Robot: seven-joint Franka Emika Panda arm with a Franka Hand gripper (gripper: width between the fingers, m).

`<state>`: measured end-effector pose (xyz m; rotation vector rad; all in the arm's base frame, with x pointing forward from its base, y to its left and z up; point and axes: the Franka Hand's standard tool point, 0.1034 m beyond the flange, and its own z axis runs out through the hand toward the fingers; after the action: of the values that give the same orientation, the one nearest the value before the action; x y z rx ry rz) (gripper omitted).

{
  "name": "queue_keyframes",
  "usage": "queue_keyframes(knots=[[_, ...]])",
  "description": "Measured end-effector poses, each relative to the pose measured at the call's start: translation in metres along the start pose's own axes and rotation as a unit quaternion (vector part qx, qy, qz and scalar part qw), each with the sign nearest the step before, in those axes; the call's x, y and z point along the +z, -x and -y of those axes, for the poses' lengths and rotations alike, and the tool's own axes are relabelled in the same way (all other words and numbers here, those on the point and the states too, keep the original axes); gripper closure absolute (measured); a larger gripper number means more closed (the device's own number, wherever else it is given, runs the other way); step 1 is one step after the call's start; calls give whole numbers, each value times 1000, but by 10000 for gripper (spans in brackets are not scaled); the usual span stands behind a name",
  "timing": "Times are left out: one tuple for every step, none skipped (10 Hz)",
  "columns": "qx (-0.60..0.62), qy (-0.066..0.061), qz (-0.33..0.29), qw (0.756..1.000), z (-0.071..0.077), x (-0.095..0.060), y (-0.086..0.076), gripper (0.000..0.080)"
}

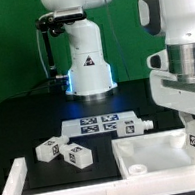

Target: Assemble one leg

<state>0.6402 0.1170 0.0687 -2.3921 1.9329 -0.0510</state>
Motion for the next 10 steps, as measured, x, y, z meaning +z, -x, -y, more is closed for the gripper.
queue_keyframes(knots=[[17, -1, 0, 1000, 0, 0, 0, 515], [11, -1, 0, 1000, 0, 0, 0, 458], [7, -1, 0, 1000, 0, 0, 0, 324], [-53, 0, -1, 999, -1, 1, 0, 324], [-171, 0, -1, 985, -1, 1, 1, 184], [-303, 3, 4, 953, -2, 2, 4, 160], [-347, 3, 5, 938, -3, 2, 4, 160], [-378, 2, 5, 926, -2, 2, 4, 151], [-415, 3, 4, 910, -2, 2, 3, 151], [-444, 3, 3, 896, -2, 2, 2, 151]])
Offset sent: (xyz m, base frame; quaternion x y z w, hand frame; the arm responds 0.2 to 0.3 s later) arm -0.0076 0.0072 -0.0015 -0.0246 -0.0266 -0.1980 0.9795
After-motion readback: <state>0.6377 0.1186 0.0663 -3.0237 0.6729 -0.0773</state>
